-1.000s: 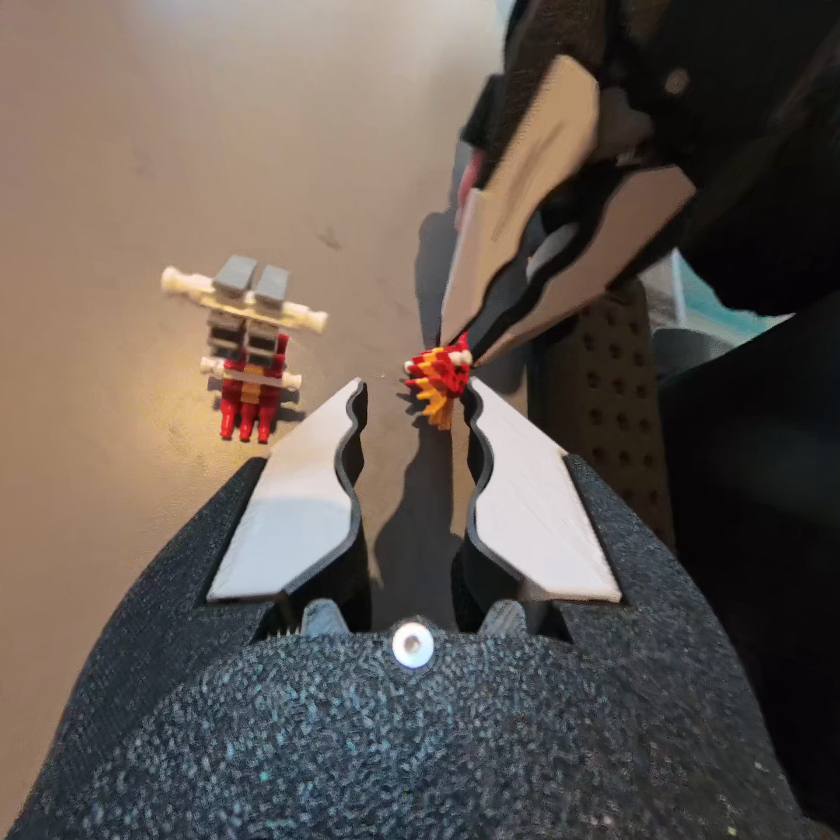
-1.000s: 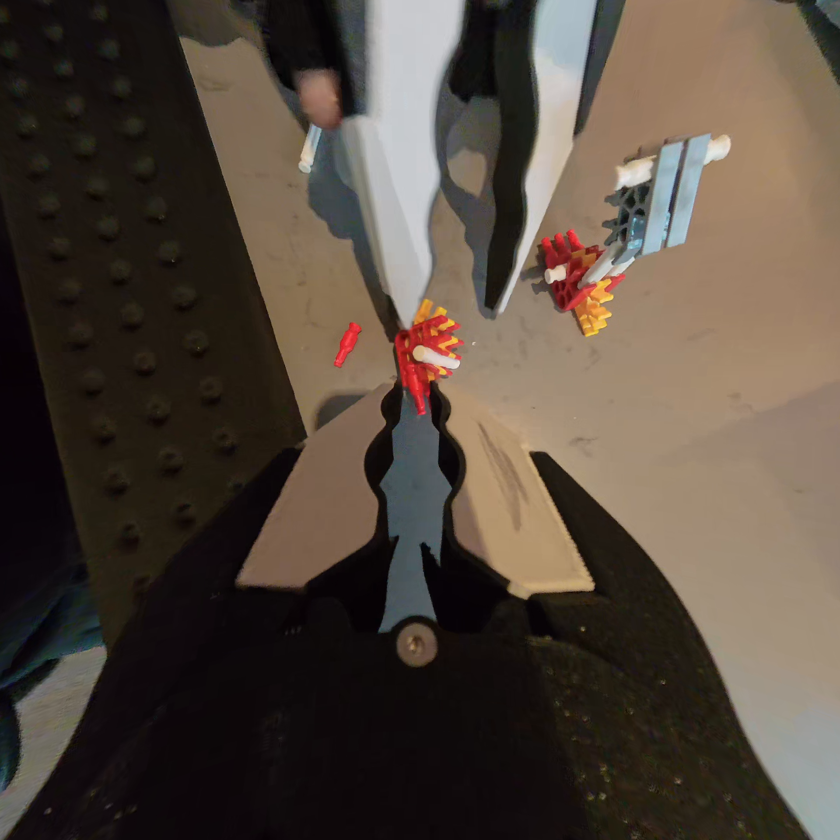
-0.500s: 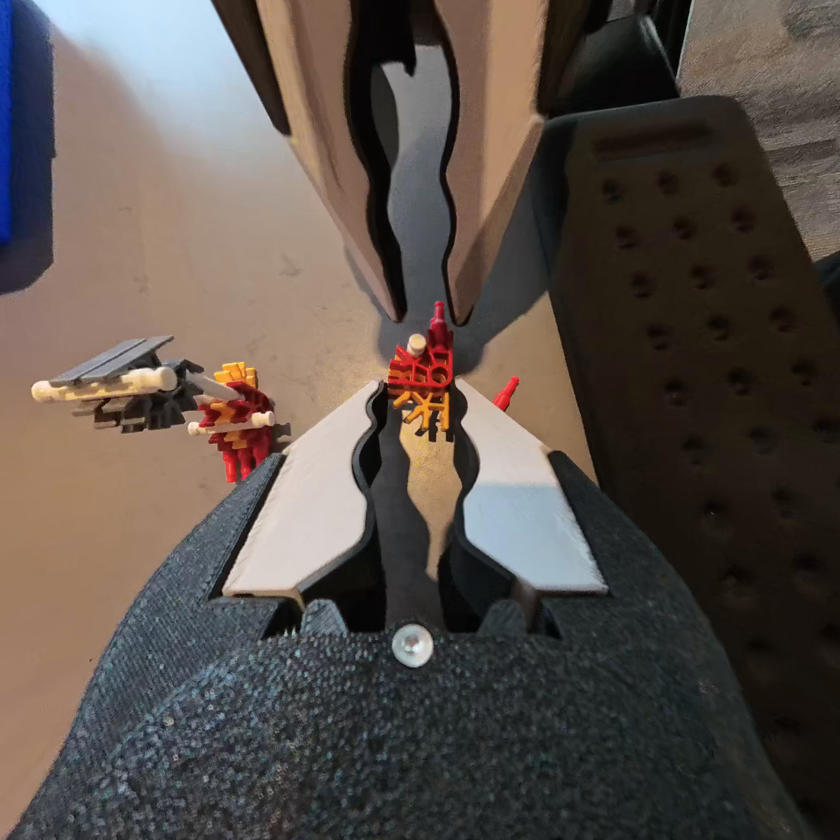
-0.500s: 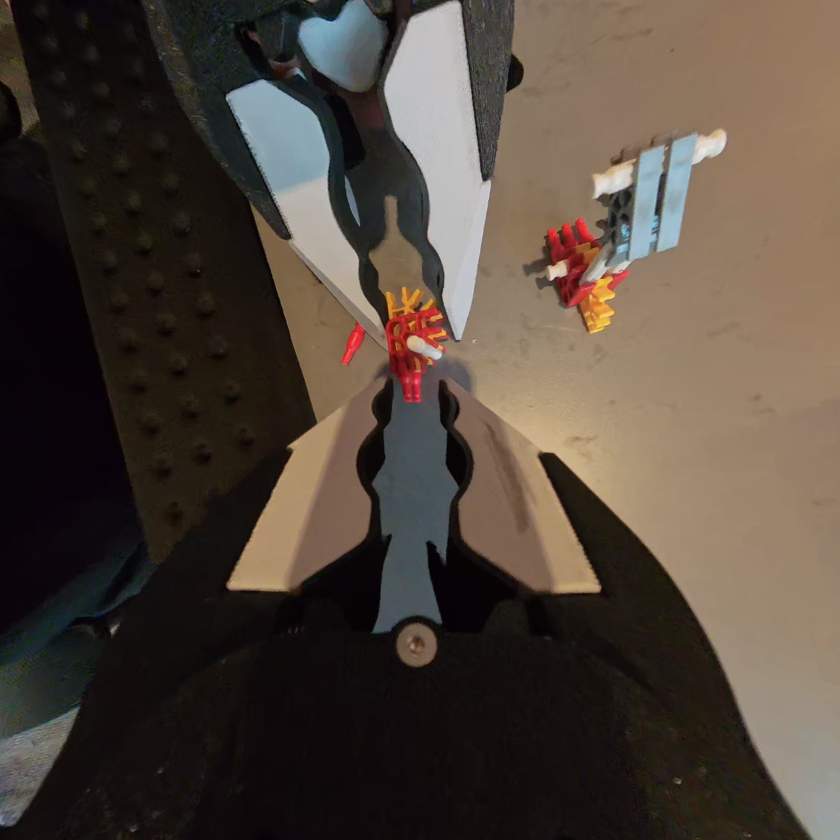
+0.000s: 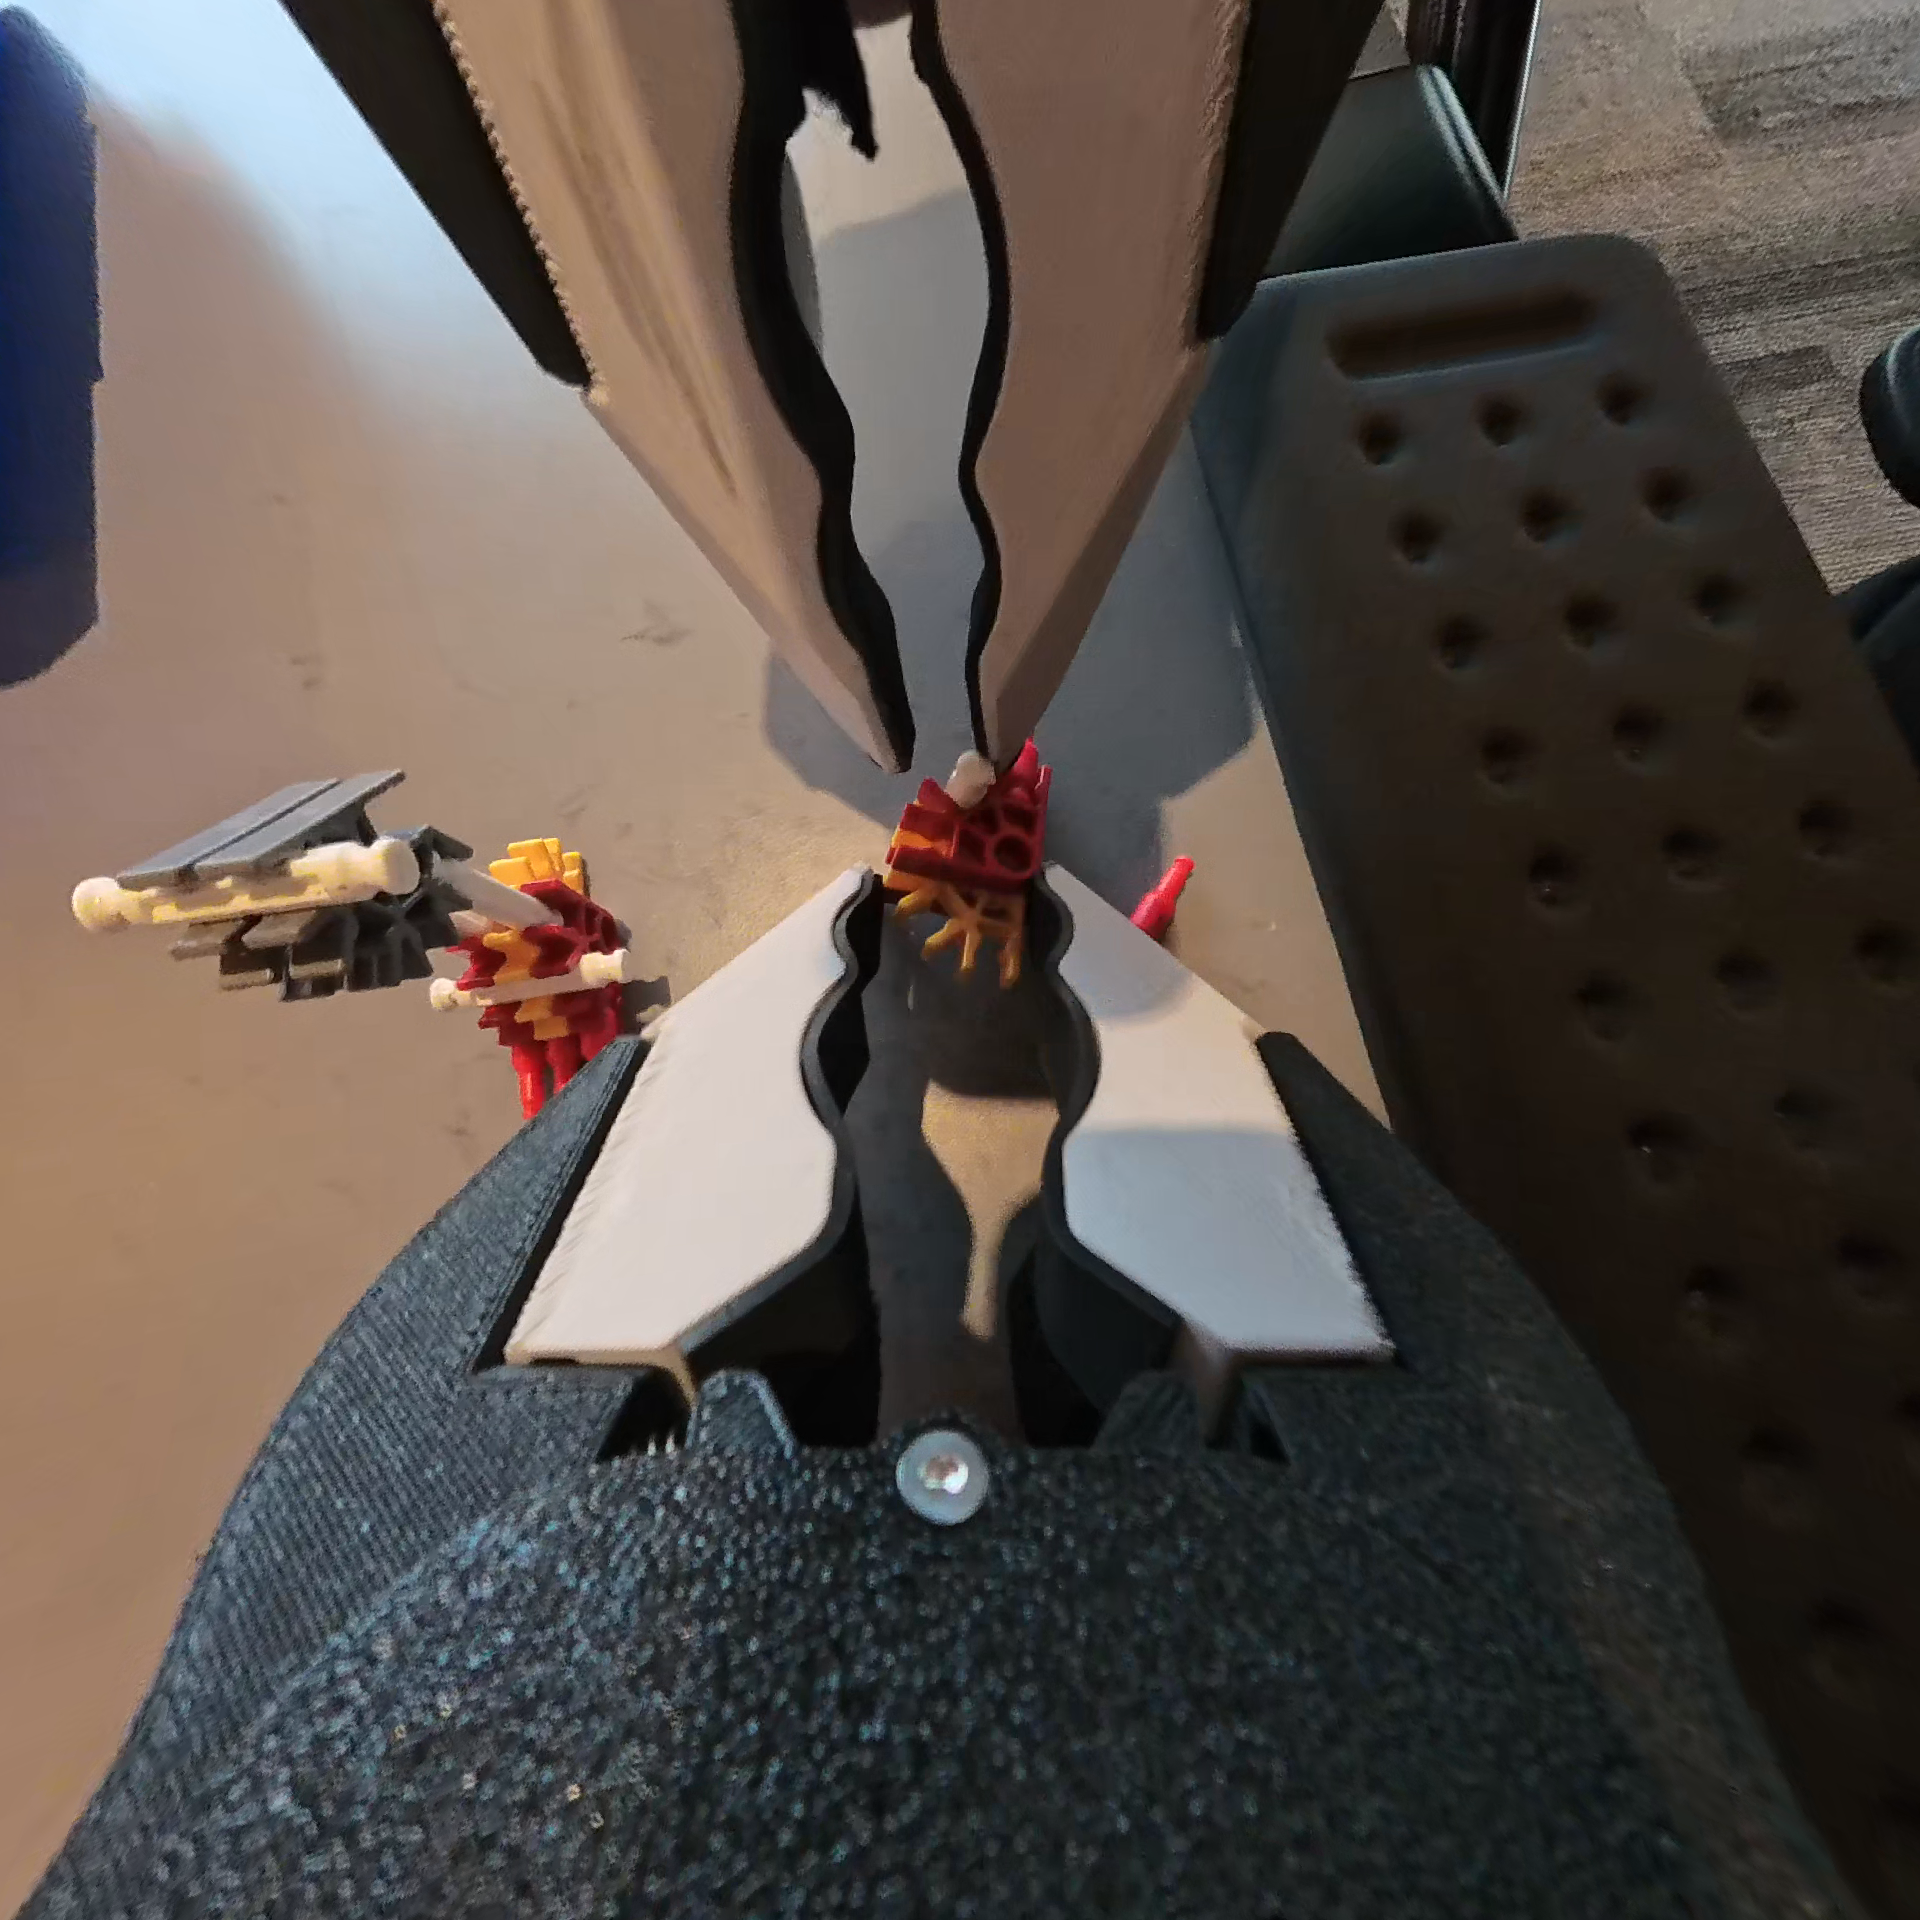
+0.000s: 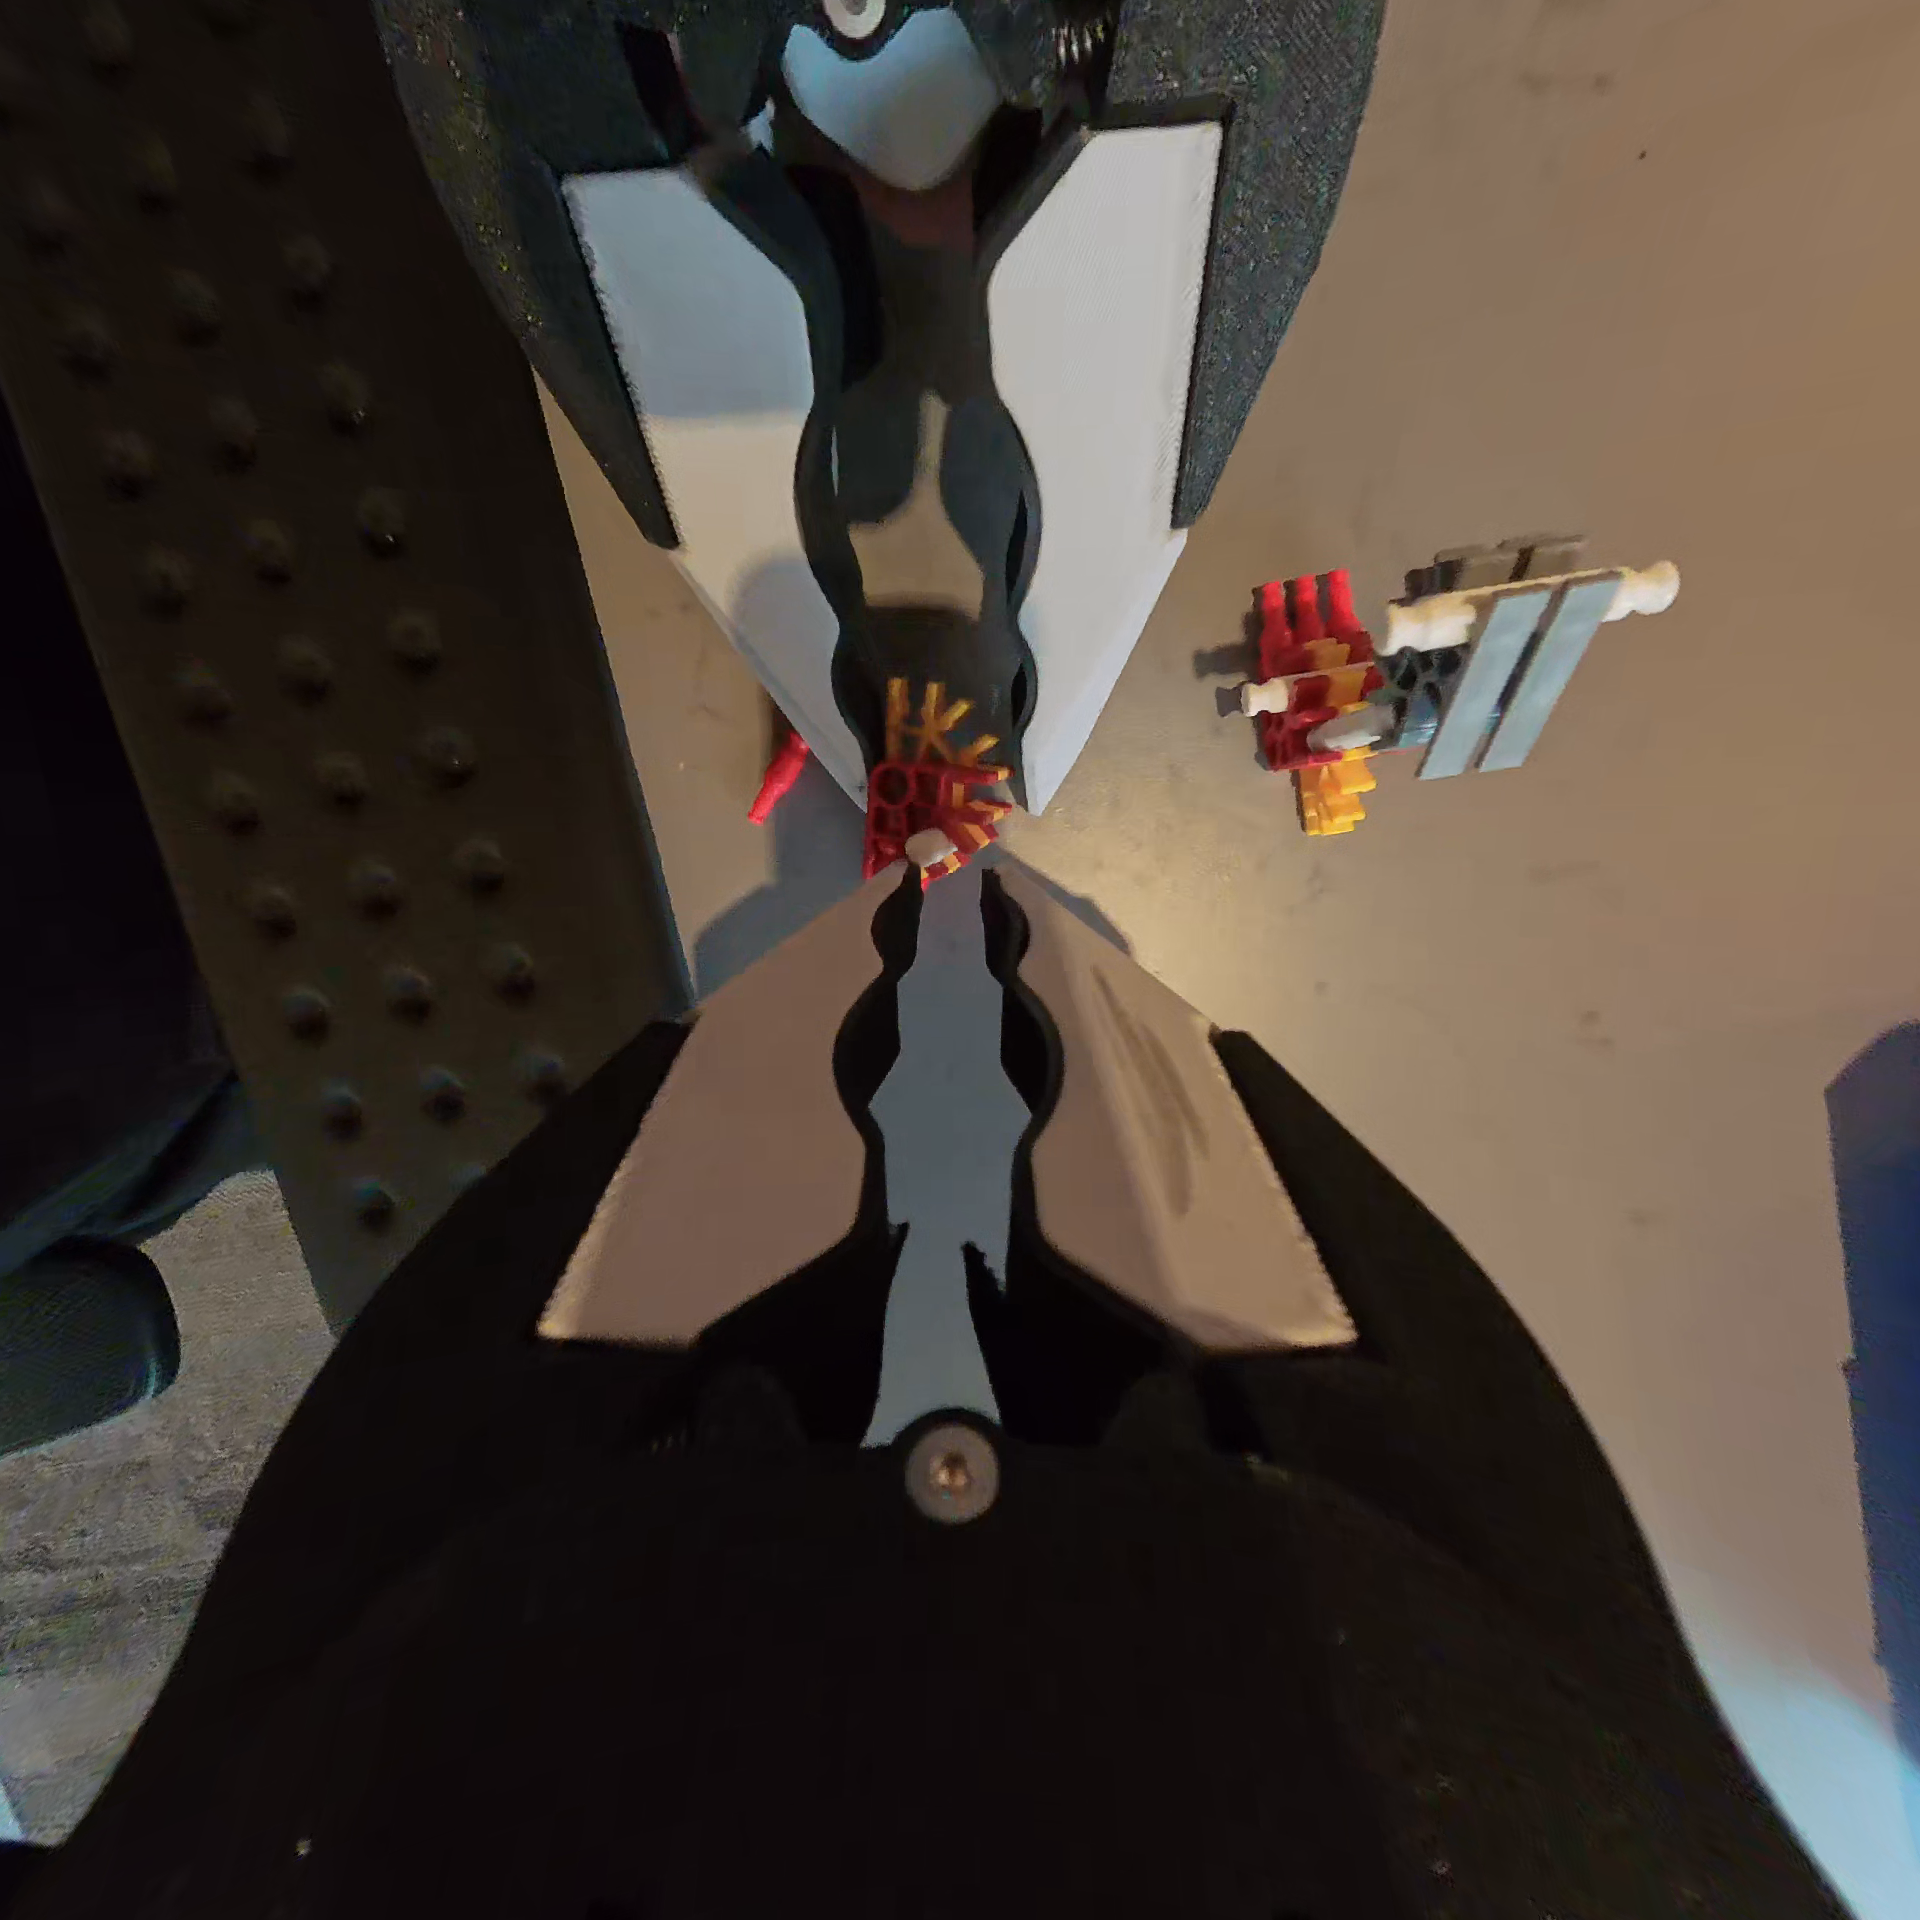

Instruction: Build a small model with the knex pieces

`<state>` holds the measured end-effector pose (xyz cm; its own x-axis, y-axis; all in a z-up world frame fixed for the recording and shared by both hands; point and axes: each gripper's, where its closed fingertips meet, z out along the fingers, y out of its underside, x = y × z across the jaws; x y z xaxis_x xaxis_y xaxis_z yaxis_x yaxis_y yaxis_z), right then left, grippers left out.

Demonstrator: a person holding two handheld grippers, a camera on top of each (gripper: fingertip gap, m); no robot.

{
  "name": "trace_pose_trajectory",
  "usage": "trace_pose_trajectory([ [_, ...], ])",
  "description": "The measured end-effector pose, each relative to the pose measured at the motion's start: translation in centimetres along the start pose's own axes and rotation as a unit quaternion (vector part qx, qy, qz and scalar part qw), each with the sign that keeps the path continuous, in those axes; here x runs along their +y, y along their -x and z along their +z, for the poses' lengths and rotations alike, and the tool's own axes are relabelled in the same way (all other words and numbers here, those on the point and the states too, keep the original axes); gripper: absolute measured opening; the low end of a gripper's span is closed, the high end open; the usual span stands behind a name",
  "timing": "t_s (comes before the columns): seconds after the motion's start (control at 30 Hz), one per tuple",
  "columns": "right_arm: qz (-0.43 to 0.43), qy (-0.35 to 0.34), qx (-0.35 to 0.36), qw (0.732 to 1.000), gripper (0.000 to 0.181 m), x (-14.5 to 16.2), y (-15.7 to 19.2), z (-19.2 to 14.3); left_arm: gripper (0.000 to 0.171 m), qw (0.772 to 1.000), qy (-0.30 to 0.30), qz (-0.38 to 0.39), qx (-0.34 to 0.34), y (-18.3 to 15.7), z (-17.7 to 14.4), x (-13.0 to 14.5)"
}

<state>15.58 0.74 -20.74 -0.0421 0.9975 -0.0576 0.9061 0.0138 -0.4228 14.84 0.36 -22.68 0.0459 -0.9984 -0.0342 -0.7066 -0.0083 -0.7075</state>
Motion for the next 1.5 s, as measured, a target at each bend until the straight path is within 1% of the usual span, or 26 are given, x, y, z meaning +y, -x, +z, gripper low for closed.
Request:
trace_pose_trajectory([
  [0.1, -0.006, 0.002, 0.008, 1.000, 0.013, -0.02, -0.07, -0.16, 0.026, 1.000, 0.003, -0.002, 0.008, -0.18, 0.09, 0.01],
  [0.17, -0.016, 0.005, -0.003, 1.000, 0.021, 0.30, 0.48, -0.07, 0.026, 1.000, 0.003, -0.011, 0.013, -0.13, 0.13, -0.03],
  [0.2, -0.019, 0.002, -0.007, 1.000, 0.021, 0.30, 0.70, 0.02, 0.026, 1.000, 0.003, -0.018, 0.017, -0.16, 0.14, -0.07],
  [0.33, -0.016, -0.009, 0.000, 1.000, 0.014, -0.02, 0.52, -0.26, 0.026, 0.999, 0.003, -0.027, 0.028, -0.14, 0.13, -0.12],
  [0.5, -0.016, 0.005, -0.001, 1.000, 0.015, 0.19, 0.17, -0.20, 0.026, 0.999, 0.003, -0.027, 0.032, -0.09, 0.17, -0.17],
  [0.57, -0.018, 0.011, 0.006, 1.000, 0.018, 0.29, -0.07, -0.25, 0.026, 0.999, 0.002, -0.029, 0.034, -0.09, 0.18, -0.20],
  [0.7, -0.029, 0.018, 0.013, 0.999, 0.015, 0.21, 0.12, -0.19, 0.025, 0.999, 0.002, -0.026, 0.035, -0.14, 0.19, -0.17],
  [0.87, -0.019, 0.016, 0.008, 1.000, 0.013, 0.44, 0.65, 0.12, 0.025, 0.999, 0.000, -0.018, 0.028, -0.27, 0.28, -0.32],
  [1.37, -0.044, 0.026, 0.067, 0.996, 0.013, 0.58, 0.55, 0.34, 0.024, 1.000, 0.001, -0.023, 0.022, -0.27, 0.41, -0.31],
  [1.5, -0.045, 0.023, 0.072, 0.996, 0.012, 0.57, 0.59, 0.42, 0.024, 1.000, 0.002, -0.022, 0.022, -0.26, 0.42, -0.31],
])
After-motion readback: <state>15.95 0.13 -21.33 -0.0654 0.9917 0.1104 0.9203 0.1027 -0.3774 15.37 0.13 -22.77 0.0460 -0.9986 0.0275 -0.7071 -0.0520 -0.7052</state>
